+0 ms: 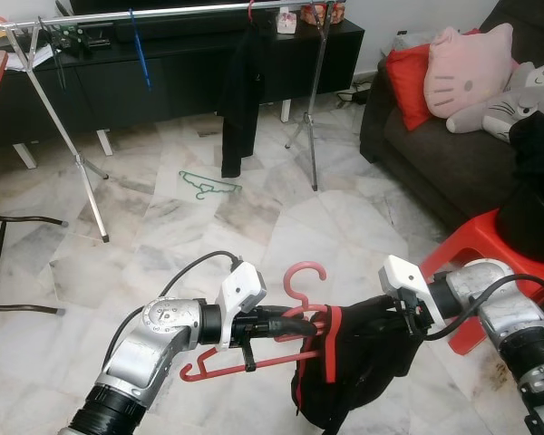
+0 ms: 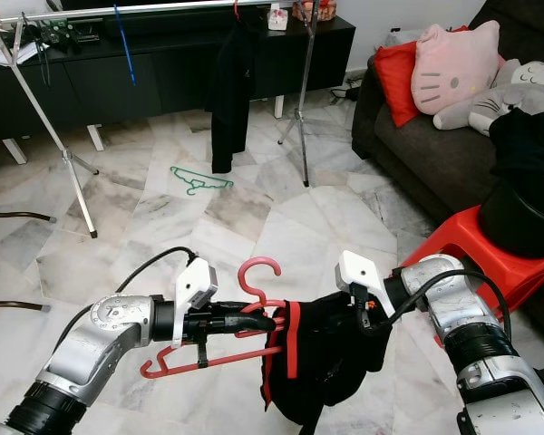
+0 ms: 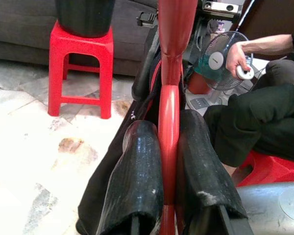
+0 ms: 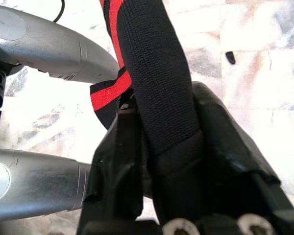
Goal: Hang hanger
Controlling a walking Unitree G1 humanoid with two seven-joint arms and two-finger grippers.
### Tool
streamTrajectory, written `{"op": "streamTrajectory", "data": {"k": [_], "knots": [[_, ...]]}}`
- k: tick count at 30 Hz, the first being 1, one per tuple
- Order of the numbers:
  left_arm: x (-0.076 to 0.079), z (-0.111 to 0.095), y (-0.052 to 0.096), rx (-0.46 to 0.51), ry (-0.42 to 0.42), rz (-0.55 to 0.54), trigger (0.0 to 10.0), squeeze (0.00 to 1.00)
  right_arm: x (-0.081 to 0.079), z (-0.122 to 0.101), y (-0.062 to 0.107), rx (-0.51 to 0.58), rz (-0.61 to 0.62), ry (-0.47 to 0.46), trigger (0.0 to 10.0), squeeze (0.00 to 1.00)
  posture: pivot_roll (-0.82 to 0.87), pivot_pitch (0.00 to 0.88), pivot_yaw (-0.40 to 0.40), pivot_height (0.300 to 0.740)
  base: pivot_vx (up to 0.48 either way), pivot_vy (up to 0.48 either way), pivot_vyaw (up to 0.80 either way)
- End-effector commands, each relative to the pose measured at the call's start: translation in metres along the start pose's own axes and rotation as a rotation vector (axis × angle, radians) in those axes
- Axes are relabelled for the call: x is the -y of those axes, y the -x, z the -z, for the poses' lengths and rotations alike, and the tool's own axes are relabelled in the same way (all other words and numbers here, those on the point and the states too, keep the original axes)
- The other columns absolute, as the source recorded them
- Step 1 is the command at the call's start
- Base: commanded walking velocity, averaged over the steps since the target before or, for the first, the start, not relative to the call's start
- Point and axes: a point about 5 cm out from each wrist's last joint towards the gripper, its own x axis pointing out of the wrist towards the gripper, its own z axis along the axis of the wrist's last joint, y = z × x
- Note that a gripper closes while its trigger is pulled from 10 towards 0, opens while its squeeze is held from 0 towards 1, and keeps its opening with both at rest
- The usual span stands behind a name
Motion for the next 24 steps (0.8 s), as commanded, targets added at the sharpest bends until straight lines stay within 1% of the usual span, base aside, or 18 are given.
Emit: {"op": "streamTrajectory", "data": {"k": [1,11,22,23,24], "knots": [[-0.0004,-0.0165,-0.0059,0.050,-0.049,0.020,10.0,0.00,0.0001,-0.0012,-0.0021,-0.001,-0.017,0.002,0.0,0.00,-0.07,0.084,-0.080,0.740,0.000,0.000,0.00],[-0.0041,-0.0189,-0.0052,0.040,-0.050,0.014,10.0,0.00,0.0016,-0.0031,-0.0044,-0.001,-0.017,0.002,0.0,0.00,-0.06,0.082,-0.078,0.740,0.000,0.000,0.00],[-0.0039,-0.0186,-0.0054,0.022,-0.065,0.027,10.0,0.00,0.0010,-0.0030,-0.0067,-0.004,-0.027,0.001,0.0,0.00,-0.06,0.082,-0.076,0.740,0.000,0.000,0.00],[-0.0038,-0.0182,-0.0055,0.023,-0.058,0.029,10.0,1.00,0.0011,-0.0031,-0.0068,-0.004,-0.026,0.001,0.0,0.00,-0.06,0.080,-0.075,0.740,0.000,0.000,0.00],[-0.0032,-0.0177,-0.0054,0.021,-0.050,0.039,10.0,1.00,0.0013,-0.0031,-0.0070,-0.003,-0.023,0.001,0.0,0.00,-0.06,0.080,-0.075,0.740,0.000,0.000,0.00]]}}
